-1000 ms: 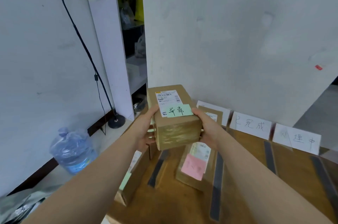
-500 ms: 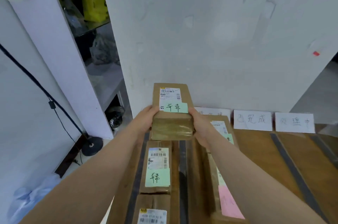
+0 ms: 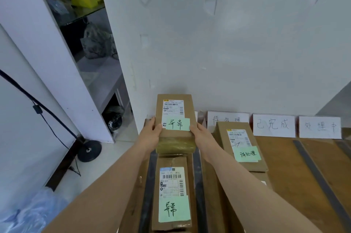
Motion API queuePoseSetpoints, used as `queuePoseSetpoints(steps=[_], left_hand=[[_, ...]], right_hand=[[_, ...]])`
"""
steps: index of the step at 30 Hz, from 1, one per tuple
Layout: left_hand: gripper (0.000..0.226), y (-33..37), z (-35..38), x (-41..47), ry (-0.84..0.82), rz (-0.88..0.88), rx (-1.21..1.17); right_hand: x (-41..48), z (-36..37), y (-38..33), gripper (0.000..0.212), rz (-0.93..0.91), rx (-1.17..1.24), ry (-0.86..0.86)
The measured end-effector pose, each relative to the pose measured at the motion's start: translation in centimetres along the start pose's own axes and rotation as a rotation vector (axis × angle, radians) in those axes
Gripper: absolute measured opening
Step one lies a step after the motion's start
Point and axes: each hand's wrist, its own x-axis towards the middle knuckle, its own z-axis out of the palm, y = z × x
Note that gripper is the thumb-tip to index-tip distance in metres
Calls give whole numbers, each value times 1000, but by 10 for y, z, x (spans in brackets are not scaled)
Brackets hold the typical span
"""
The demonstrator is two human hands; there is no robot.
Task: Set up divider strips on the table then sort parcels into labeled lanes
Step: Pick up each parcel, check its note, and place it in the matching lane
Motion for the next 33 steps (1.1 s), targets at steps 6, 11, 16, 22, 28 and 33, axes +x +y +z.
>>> queuePoseSetpoints(steps=[6,11,16,22,28,33], left_hand=[[30,2,-4,-7,21,39,-41],[36,-3,-11,-34,20,63,-69],[39,-3,-17,-62,8,59,-101],[30,-20,-21,-114,-42,55,-202],[27,-45,-17,-160,-51,15,-244],[23,-53,-15,-174,-37,-3,-201]], right_hand=[[-10,2,-7,27,-39,-6,25],[-38,2,-6,26,-52,-44,23],[-67,5,-5,26,-74,-44,22],[-113,5,15,31,-84,-100,68],[-159,5,39,35,-59,-113,92],[-175,10,54,38,-45,-137,102]])
